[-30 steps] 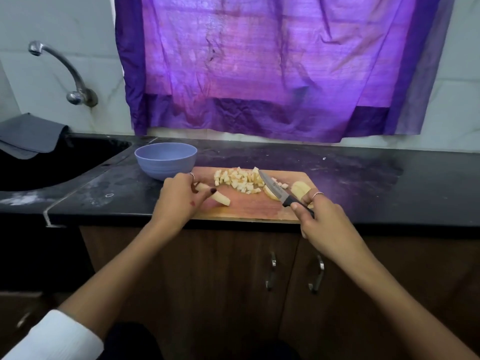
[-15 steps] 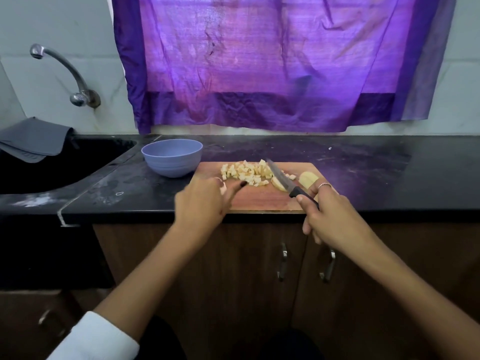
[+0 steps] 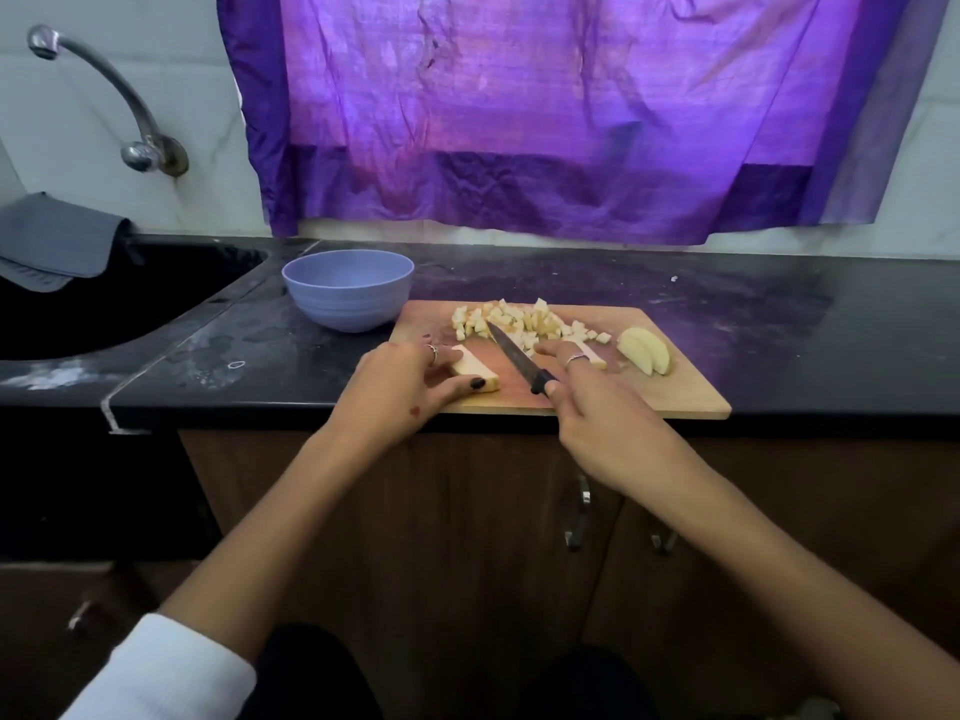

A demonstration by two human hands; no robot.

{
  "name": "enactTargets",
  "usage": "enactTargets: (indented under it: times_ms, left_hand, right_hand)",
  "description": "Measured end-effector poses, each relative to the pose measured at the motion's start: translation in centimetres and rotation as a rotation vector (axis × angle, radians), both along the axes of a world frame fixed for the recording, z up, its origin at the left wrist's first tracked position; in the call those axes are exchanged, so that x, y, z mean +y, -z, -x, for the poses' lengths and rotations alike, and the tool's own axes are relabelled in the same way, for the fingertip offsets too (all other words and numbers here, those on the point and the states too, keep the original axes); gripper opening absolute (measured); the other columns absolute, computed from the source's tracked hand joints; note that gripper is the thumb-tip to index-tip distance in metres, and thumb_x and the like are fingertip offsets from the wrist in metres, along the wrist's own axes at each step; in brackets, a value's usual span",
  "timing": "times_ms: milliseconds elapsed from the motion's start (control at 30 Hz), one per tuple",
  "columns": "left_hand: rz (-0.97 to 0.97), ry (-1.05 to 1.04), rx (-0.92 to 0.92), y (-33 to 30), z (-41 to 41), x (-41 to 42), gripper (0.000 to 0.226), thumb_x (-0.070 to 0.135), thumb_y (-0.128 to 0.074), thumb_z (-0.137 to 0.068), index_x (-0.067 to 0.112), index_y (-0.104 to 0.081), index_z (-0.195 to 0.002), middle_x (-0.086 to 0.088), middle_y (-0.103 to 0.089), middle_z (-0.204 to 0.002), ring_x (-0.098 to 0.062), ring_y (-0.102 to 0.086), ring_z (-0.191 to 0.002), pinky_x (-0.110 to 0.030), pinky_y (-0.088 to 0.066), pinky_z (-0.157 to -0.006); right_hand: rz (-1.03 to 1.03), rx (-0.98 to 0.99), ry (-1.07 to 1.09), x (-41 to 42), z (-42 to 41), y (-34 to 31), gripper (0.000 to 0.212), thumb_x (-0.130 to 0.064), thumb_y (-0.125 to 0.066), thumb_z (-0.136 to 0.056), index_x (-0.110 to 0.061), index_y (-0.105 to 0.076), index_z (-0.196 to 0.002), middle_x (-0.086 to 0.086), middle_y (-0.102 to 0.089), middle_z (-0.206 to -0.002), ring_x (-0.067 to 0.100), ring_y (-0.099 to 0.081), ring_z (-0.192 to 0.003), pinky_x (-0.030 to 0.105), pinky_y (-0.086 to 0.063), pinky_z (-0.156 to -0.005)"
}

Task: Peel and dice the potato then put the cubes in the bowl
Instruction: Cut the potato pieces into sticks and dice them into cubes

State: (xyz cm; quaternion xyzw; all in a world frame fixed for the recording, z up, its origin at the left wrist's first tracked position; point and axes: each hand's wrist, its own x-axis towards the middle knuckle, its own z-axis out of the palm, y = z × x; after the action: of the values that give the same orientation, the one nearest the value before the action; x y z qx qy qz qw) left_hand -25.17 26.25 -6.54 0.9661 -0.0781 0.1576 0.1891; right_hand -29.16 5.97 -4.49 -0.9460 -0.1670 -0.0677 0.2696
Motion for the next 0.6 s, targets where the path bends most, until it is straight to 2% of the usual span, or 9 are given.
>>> enactTargets:
  times_ms: [33, 167, 233, 300, 500, 600]
  left_hand:
    - [-0.005, -0.007, -0.011, 0.2, 0.0, -0.2, 0.056, 0.059, -0.054, -0.086, 0.023, -0.061, -0.128, -0.007, -0.064, -0.125, -0.025, -0.059, -0.112, -0.043, -0.046, -0.097]
    - [0.031, -0.023, -0.075, 1.0, 0.0, -0.3, 0.057, 0.060, -0.053, -0.086, 0.023, -0.062, -0.127, -0.005, -0.064, -0.126, -0.027, -0.060, -0.110, -0.042, -0.045, -0.097]
    - [0.039, -0.016, -0.096, 1.3, -0.1, -0.2, 0.057, 0.061, -0.052, -0.085, 0.023, -0.063, -0.127, -0.004, -0.065, -0.124, -0.028, -0.060, -0.110, -0.043, -0.045, -0.097]
    - [0.053, -0.011, -0.100, 1.4, 0.0, -0.3, 0.058, 0.061, -0.052, -0.086, 0.022, -0.062, -0.127, -0.004, -0.065, -0.125, -0.027, -0.060, -0.112, -0.044, -0.044, -0.098]
    - [0.073, -0.034, -0.088, 1.3, 0.1, -0.5, 0.058, 0.059, -0.053, -0.086, 0.022, -0.060, -0.129, -0.007, -0.067, -0.121, -0.025, -0.060, -0.110, -0.042, -0.046, -0.097]
    - [0.074, -0.038, -0.089, 1.2, 0.2, -0.6, 0.057, 0.060, -0.053, -0.086, 0.022, -0.061, -0.128, -0.009, -0.069, -0.116, -0.026, -0.062, -0.105, -0.043, -0.047, -0.094]
  right_hand:
    - [0.019, -0.013, 0.000, 0.2, 0.2, 0.2, 0.036, -0.024, -0.035, -0.103, -0.023, -0.038, -0.138, -0.004, -0.054, -0.094, 0.008, -0.047, -0.069, 0.024, -0.037, -0.057]
    - [0.040, -0.091, -0.011, 1.0, 0.7, 1.4, 0.021, -0.024, -0.034, -0.103, -0.018, -0.051, -0.115, -0.004, -0.051, -0.076, 0.008, -0.049, -0.062, 0.022, -0.034, -0.048]
    - [0.043, -0.126, -0.013, 1.2, 0.8, 2.0, 0.016, -0.024, -0.034, -0.103, -0.020, -0.048, -0.096, -0.003, -0.050, -0.073, 0.009, -0.049, -0.062, 0.024, -0.035, -0.050]
    - [0.053, -0.140, -0.012, 1.3, 0.8, 2.4, 0.015, -0.025, -0.034, -0.103, -0.022, -0.041, -0.089, -0.004, -0.049, -0.072, 0.008, -0.048, -0.060, 0.026, -0.034, -0.050]
    - [0.064, -0.157, -0.022, 1.3, 0.6, 2.7, 0.013, -0.024, -0.035, -0.102, -0.022, -0.047, -0.096, -0.006, -0.047, -0.070, 0.008, -0.046, -0.057, 0.023, -0.030, -0.049]
    - [0.070, -0.193, -0.030, 1.4, 0.6, 2.6, 0.027, -0.020, -0.038, -0.102, -0.022, -0.050, -0.125, -0.007, -0.051, -0.072, 0.007, -0.049, -0.060, 0.024, -0.037, -0.050]
